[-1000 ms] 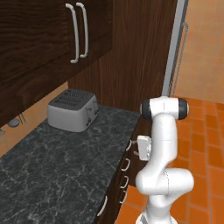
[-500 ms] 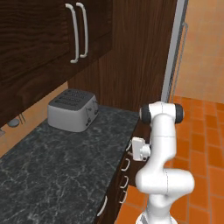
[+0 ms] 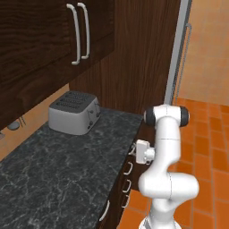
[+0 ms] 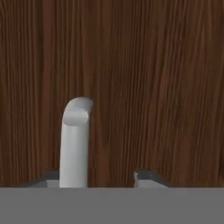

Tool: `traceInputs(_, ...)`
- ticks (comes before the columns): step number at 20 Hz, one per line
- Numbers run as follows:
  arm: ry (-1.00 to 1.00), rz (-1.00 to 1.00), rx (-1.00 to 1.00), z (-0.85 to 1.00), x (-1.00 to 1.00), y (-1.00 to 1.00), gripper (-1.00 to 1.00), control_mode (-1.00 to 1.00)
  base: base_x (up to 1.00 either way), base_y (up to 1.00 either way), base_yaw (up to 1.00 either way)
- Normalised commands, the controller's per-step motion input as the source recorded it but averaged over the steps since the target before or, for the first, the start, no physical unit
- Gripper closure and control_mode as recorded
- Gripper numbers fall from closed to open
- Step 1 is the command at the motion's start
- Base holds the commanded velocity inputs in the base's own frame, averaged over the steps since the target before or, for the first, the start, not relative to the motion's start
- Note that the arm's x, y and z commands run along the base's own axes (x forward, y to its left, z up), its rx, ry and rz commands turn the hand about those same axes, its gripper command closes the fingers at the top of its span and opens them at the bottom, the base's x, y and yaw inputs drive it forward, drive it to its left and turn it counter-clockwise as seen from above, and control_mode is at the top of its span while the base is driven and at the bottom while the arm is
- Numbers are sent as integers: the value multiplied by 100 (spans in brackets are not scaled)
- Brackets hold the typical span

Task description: Take a straw from the drawer in front and place it inside the glass cup on the dining counter.

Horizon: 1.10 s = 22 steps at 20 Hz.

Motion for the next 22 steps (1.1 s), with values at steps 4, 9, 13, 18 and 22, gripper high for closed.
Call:
traceInputs(4,-7,0,0,0,-64,-45,100,-100,0,0,0)
traceInputs(9,-1,0,-1,0,-72,-85,100,-100,0,0,0)
traceInputs(13,0,0,0,7,-79,-100,100,-100,0,0,0)
traceInputs(18,0,0,0,14,-86,-100,100,-100,0,0,0)
traceInputs(22,1,0,-5,6,-68,-75,-100,-100,0,0,0)
